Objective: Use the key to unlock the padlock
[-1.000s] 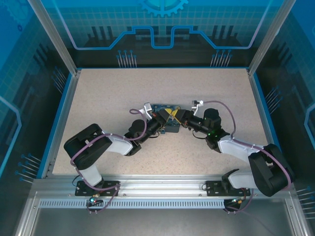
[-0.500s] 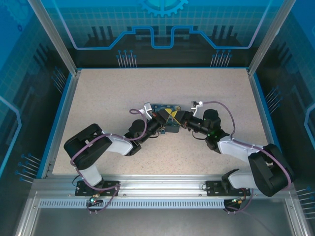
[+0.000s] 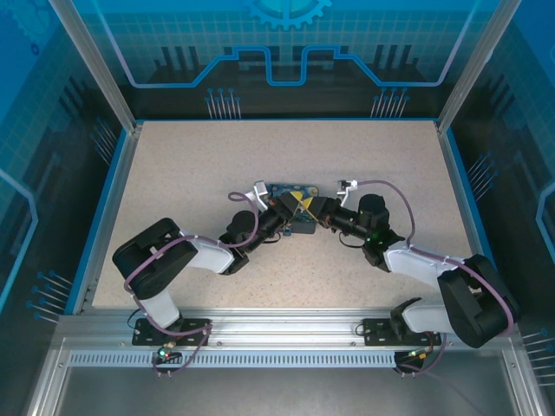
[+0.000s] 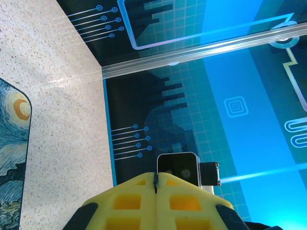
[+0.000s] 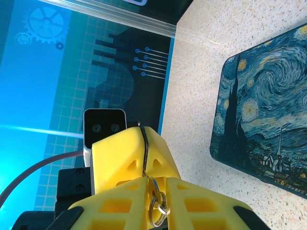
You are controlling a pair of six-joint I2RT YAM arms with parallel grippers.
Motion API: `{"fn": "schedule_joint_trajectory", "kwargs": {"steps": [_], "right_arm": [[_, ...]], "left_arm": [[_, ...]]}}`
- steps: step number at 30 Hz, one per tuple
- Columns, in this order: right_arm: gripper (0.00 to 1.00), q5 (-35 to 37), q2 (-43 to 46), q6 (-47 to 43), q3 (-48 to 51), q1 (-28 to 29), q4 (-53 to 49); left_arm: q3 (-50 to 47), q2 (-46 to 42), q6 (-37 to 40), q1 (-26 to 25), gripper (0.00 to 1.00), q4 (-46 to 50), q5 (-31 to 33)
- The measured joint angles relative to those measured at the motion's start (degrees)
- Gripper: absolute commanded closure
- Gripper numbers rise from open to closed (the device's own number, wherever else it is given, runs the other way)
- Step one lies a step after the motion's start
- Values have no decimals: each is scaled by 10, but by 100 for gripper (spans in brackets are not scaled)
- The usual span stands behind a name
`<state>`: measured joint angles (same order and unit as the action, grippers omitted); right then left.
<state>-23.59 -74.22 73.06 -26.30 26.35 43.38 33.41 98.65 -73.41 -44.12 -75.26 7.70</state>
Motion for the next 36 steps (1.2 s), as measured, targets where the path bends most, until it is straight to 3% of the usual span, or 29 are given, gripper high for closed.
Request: {"fn": "schedule_joint_trajectory", "kwargs": {"steps": [15,24,36], "right_arm": [[87,0,-7,4,-7,0,3],[100,2,-8,6,-7,0,4],[100,0,15,-5,9,0,-2]], "left_arm": [[0,0,0,0,100,0,3],[0,0,0,0,100,-1,11],[0,0,0,-4,100,0,8]]}}
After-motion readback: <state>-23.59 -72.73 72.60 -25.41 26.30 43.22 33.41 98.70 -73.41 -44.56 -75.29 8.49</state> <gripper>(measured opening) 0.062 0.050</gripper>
